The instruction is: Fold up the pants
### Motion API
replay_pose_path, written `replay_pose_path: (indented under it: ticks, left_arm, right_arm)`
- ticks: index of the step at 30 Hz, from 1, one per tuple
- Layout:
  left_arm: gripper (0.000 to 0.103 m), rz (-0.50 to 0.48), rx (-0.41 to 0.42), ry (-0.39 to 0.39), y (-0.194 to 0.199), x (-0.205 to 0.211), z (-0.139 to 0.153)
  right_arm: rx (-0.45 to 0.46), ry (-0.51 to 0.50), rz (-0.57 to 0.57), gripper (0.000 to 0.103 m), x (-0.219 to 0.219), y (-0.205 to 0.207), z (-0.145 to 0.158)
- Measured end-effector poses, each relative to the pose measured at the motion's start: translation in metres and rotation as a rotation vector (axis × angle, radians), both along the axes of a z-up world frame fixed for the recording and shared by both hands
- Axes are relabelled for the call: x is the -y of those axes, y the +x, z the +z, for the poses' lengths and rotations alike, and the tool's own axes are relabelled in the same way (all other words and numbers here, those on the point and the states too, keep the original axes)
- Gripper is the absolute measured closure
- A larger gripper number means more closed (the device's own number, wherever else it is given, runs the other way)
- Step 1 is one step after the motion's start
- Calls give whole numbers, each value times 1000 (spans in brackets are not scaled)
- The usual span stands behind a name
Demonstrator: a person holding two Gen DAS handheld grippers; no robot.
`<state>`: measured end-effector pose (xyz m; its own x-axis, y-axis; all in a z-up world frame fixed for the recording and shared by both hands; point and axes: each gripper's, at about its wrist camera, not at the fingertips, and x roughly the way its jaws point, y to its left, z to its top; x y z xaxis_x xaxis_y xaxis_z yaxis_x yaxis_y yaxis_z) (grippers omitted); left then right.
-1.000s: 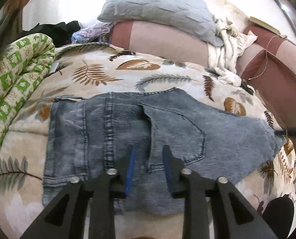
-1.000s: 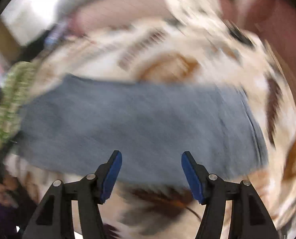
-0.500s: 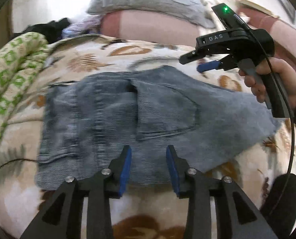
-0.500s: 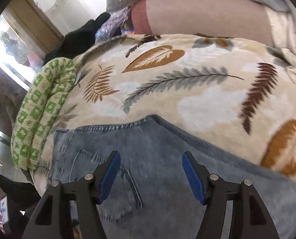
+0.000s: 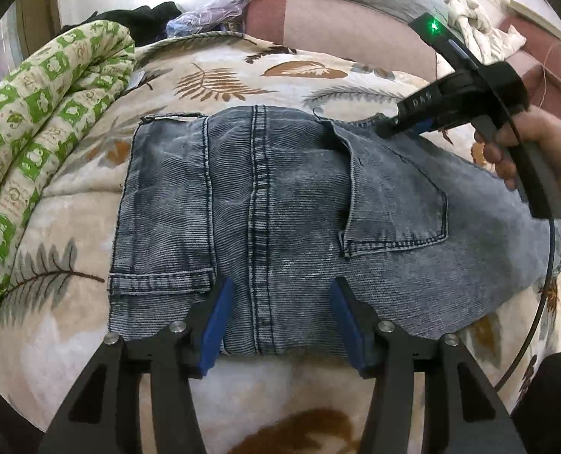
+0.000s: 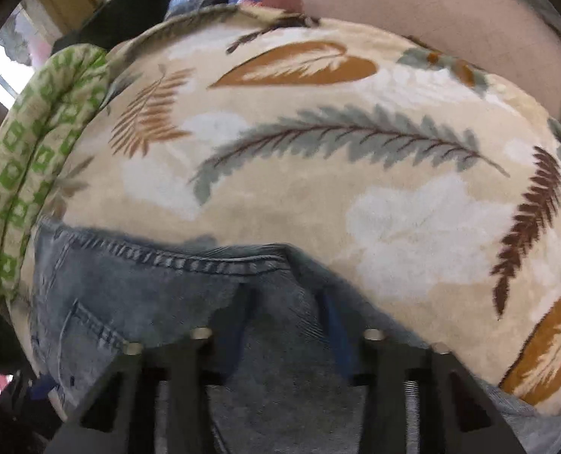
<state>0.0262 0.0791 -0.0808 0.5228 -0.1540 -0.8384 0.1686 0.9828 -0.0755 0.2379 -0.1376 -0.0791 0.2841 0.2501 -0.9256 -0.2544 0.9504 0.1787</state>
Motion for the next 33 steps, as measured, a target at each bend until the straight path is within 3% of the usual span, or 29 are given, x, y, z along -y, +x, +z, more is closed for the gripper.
replay_pose_path:
  ticks: [5, 10, 14, 16, 23, 27, 30, 32, 33]
  left_arm:
    - [48, 2, 16, 10, 2, 3, 1]
    - [48, 8, 30, 1, 2, 0, 5]
    - [48, 10, 29, -2, 2, -1, 6]
    - [48, 8, 30, 4, 2, -1, 6]
    - [48, 7, 20, 7, 3, 0, 5]
    - [48, 7, 18, 3, 3, 0, 5]
    - [48, 5, 18, 2, 3, 0, 5]
    - [48, 3, 14, 0, 2, 0, 5]
    - [48, 2, 13, -2, 2, 0, 6]
  right_arm:
    - [61, -87, 20, 88, -15, -5, 6]
    - [121, -103, -25, 93, -13, -2, 10]
    - [128, -111, -69, 94, -6, 2, 5]
    - [124, -116, -97, 99, -2, 6, -1]
    - [74, 128, -110, 98, 24, 5, 12]
    - [51, 146, -33, 97, 21, 3, 25]
    - [18, 140, -1, 80, 20, 3, 24]
    - [-16, 133, 3, 38, 20, 5, 18]
    - [-11, 121, 1, 36, 21, 3, 16]
